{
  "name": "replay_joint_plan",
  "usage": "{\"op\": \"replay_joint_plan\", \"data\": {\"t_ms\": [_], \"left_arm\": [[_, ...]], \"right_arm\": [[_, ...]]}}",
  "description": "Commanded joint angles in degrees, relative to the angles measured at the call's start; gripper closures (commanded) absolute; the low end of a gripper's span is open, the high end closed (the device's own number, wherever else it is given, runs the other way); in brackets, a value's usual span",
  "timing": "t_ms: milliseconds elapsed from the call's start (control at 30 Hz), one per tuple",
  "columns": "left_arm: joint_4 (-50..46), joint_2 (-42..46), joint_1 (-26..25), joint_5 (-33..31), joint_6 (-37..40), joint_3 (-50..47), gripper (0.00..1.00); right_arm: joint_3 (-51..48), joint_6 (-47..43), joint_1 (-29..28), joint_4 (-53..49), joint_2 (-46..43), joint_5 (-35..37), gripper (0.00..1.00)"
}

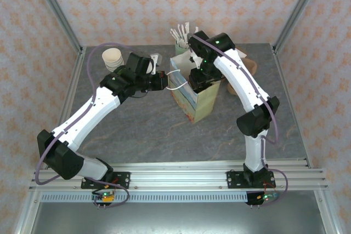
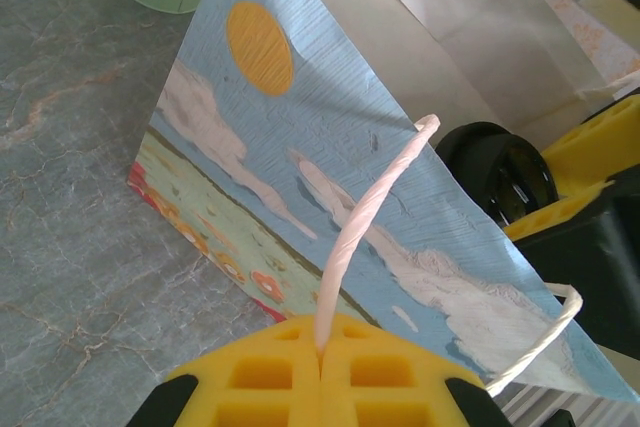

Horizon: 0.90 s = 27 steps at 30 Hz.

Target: Pack the takeout coffee

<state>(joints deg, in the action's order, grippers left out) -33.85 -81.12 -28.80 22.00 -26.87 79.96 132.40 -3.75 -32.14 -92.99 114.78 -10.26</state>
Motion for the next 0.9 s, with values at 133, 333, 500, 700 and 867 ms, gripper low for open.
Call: {"op": "replay_joint_plan", "data": {"t_ms": [133,333,500,700,867], "left_arm": [[0.36,0.96,-0.36,-0.68,1.65,-0.84,1.0],[0.4,1.05,-0.35,-0.68,1.82,-1.04,1.0],[0.48,0.88,-0.34,-0.49,2.0,-1.14,1.0],[-0.17,0.79,-0.4,-1.1,2.4,-0.7,1.0],[-0.92,0.18,-0.41,-1.15,2.46,0.17,1.0]], "right_arm": [[4.07,-1.09,-0.56,-1.87,2.4,2.04,0.55],[5.24,-2.15,-0.62,-2.08,3.95,2.17,0.55],[6.43,-4.08,-0.57,-2.2,4.74,1.26,0.55],[4.64,-7.0,-0.56,-2.21,4.3,1.81,0.54],[4.83,-7.92,-0.6,-2.28,4.19,1.29,0.54]]}}
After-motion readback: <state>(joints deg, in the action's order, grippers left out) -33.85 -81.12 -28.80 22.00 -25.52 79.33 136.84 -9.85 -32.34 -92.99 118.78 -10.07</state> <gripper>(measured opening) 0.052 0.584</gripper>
